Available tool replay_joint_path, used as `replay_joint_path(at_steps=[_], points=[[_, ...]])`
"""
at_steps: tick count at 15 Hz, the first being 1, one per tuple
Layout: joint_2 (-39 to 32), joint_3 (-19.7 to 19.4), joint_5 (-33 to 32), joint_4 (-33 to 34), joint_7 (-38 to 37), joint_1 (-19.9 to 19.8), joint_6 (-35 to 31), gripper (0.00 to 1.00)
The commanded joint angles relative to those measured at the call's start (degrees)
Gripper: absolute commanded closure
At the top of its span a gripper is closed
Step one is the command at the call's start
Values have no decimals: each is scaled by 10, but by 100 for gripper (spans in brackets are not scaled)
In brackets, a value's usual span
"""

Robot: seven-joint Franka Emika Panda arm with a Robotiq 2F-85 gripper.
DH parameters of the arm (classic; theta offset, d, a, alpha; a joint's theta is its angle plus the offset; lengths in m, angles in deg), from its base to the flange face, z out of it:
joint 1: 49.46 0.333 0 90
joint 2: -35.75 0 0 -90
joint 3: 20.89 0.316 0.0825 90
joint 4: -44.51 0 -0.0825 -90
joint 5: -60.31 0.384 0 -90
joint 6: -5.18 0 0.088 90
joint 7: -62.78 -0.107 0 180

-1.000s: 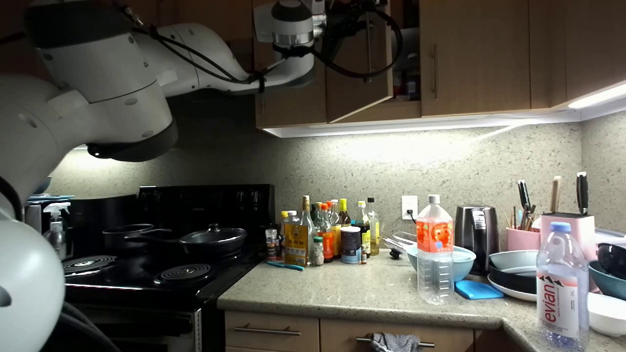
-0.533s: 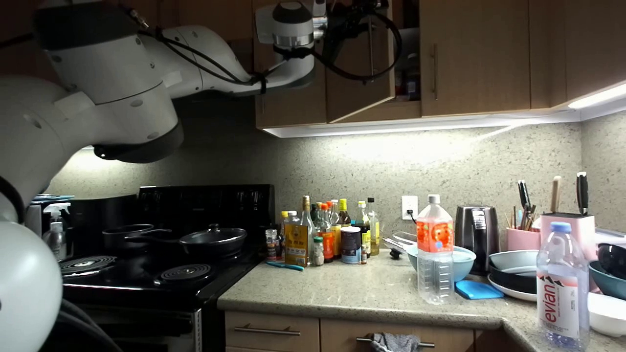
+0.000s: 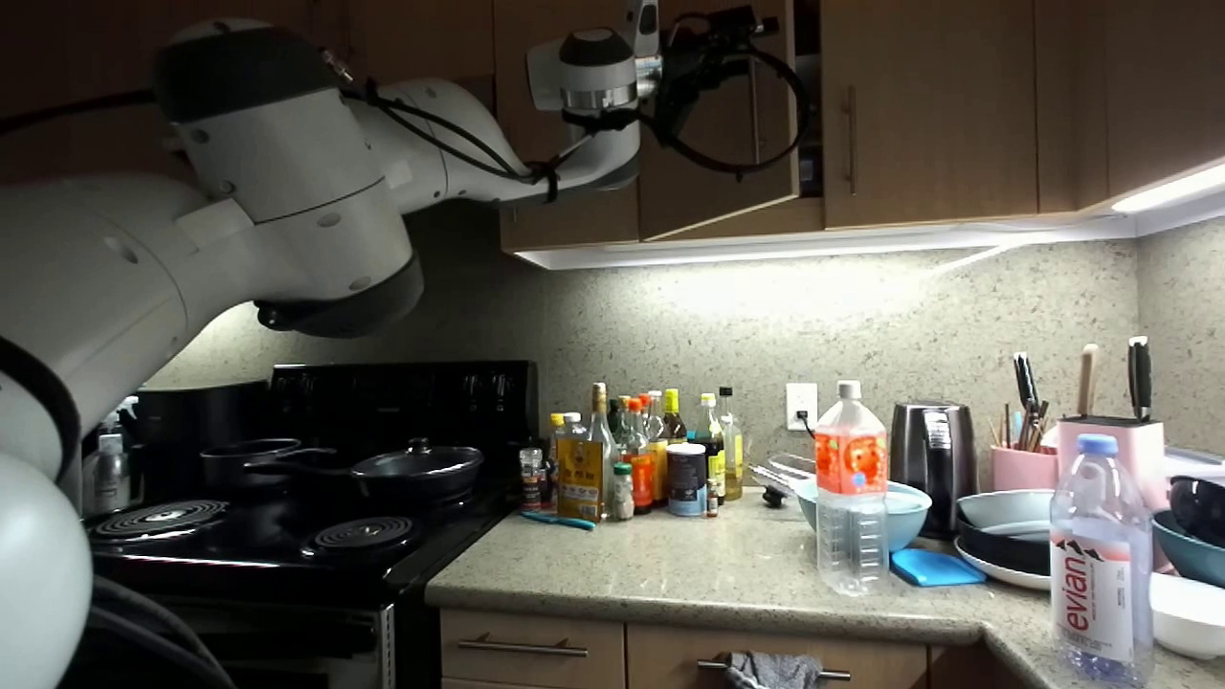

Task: Close the cupboard door

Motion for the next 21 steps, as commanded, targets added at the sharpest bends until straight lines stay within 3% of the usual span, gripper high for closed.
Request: replay_joint_path(at_steps=[1, 6, 8, 15, 16, 21], points=[[5, -8, 12, 0, 5, 2, 2, 0], [5, -10, 12, 0, 5, 2, 2, 0], [13, -33, 14, 2, -40, 2, -20, 0], [11, -45, 14, 9, -84, 14, -14, 0], [-3, -25, 21, 20, -56, 14, -3, 0], [-74, 67, 8, -43, 119, 98, -23, 0]])
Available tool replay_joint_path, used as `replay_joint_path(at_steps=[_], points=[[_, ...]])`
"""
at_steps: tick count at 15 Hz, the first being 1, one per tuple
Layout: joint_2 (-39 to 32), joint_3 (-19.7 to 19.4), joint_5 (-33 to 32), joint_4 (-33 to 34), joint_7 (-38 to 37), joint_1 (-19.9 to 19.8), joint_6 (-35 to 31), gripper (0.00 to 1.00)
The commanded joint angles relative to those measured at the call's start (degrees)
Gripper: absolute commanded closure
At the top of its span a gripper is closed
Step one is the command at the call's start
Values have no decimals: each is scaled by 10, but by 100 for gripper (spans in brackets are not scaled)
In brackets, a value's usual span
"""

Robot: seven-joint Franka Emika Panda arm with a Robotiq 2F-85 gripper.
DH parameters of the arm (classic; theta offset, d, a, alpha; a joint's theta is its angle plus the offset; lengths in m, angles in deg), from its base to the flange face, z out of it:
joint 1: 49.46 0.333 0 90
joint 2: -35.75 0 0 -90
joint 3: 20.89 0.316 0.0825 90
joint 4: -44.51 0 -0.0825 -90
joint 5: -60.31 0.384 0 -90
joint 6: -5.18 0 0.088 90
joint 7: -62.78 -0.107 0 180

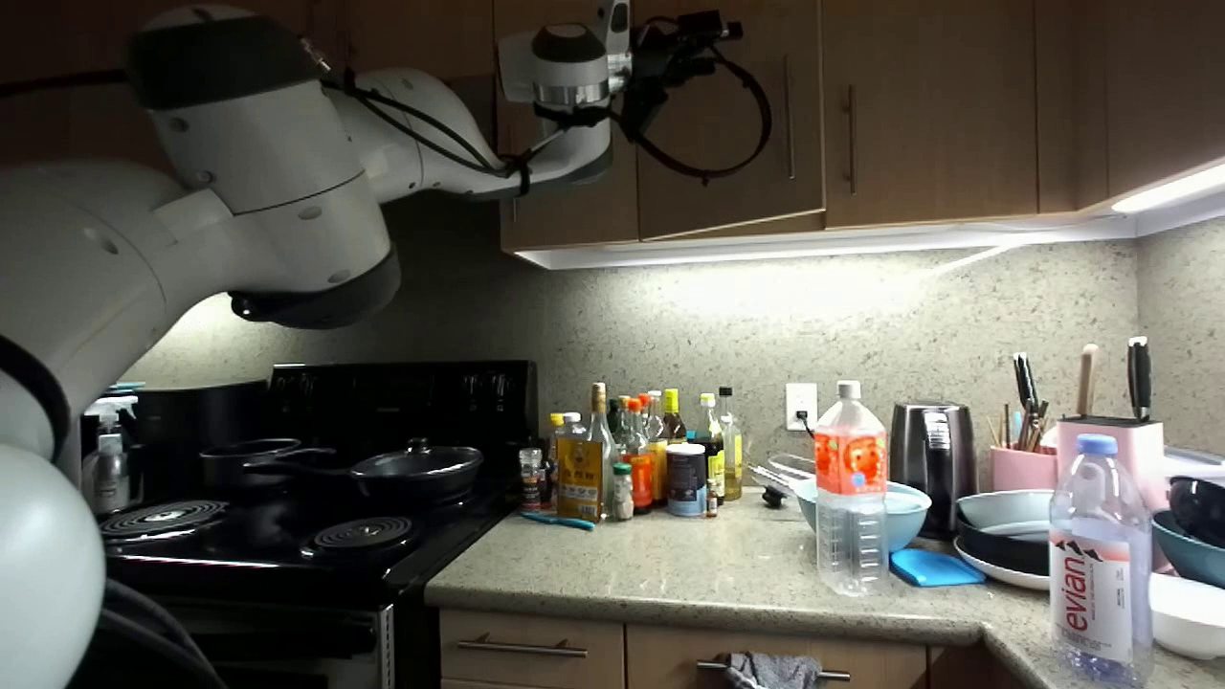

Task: Close the cupboard door

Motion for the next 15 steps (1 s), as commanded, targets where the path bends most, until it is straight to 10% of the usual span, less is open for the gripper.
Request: replay_joint_path(at_steps=[1, 15], points=[[-70, 68, 3, -63, 146, 76, -12, 0], [-137, 68, 23, -99, 283, 167, 118, 0]])
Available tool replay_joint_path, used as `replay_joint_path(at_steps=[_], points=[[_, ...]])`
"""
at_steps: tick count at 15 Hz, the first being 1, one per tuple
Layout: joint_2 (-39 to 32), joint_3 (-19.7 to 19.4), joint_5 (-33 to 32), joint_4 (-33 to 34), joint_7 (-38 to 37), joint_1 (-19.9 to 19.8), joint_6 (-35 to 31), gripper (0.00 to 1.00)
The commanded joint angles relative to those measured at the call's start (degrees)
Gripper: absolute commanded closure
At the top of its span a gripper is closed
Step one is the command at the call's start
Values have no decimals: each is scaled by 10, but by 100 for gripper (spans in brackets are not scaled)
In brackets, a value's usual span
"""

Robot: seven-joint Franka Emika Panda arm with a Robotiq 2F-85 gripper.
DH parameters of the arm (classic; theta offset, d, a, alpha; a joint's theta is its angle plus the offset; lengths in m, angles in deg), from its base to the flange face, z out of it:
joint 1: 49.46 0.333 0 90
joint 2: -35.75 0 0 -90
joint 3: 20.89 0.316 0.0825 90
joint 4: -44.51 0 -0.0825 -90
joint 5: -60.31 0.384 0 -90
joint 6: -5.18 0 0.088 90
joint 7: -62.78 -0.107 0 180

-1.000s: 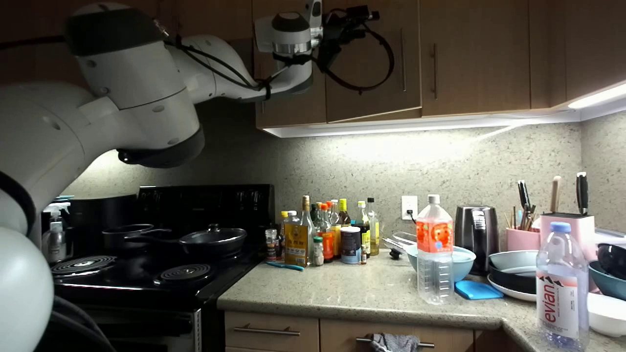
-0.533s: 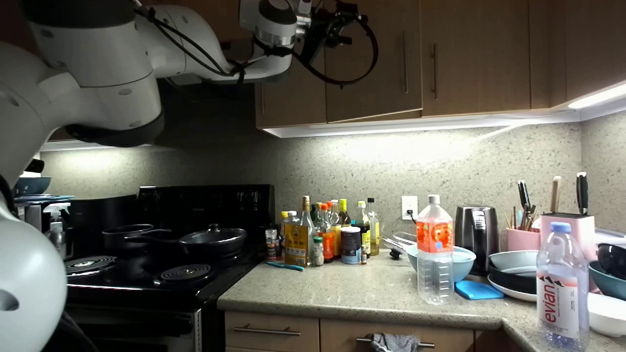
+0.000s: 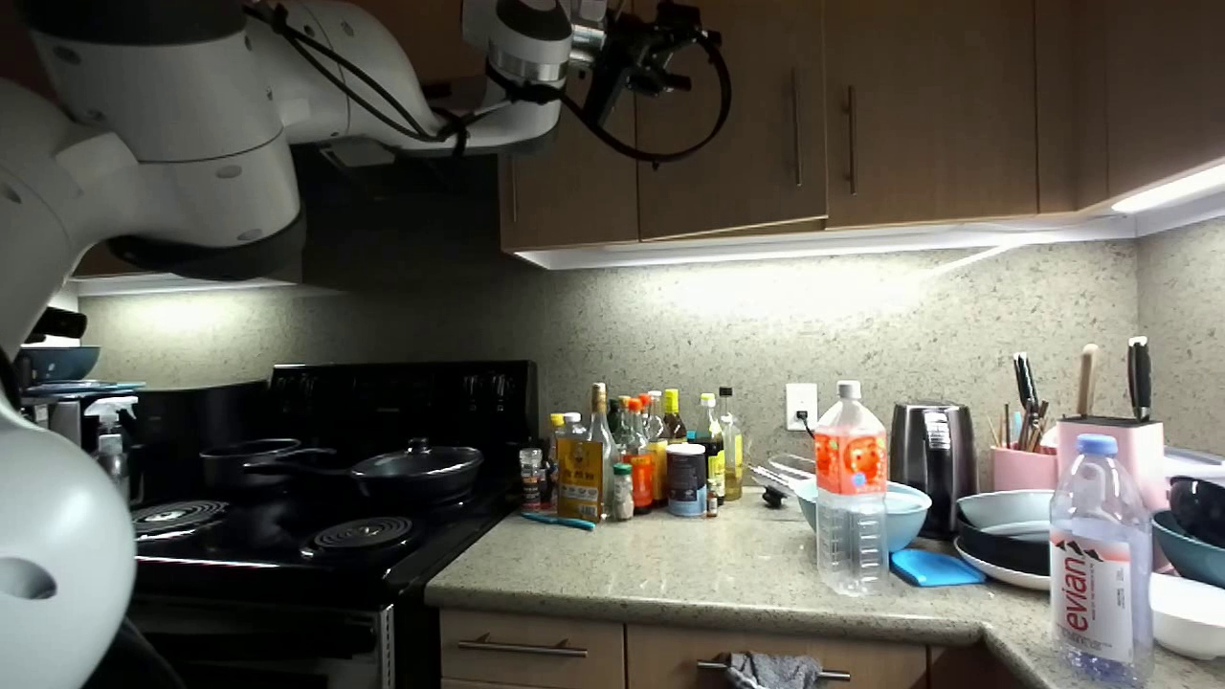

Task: Close the cupboard door

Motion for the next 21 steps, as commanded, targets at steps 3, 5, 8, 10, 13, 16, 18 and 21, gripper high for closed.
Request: replay_joint_path(at_steps=[3, 5, 8, 10, 13, 16, 18, 21], points=[[-76, 25, 32, -4, 113, 60, 119, 0], [-79, 11, 29, 2, 98, 67, 142, 0], [-65, 7, 22, 9, 75, 58, 134, 0], [-66, 7, 22, 9, 75, 58, 135, 0], [-66, 7, 23, 9, 75, 58, 136, 0], [-66, 7, 23, 9, 75, 58, 136, 0], [-66, 7, 23, 9, 75, 58, 136, 0], [-66, 7, 23, 9, 75, 58, 136, 0]])
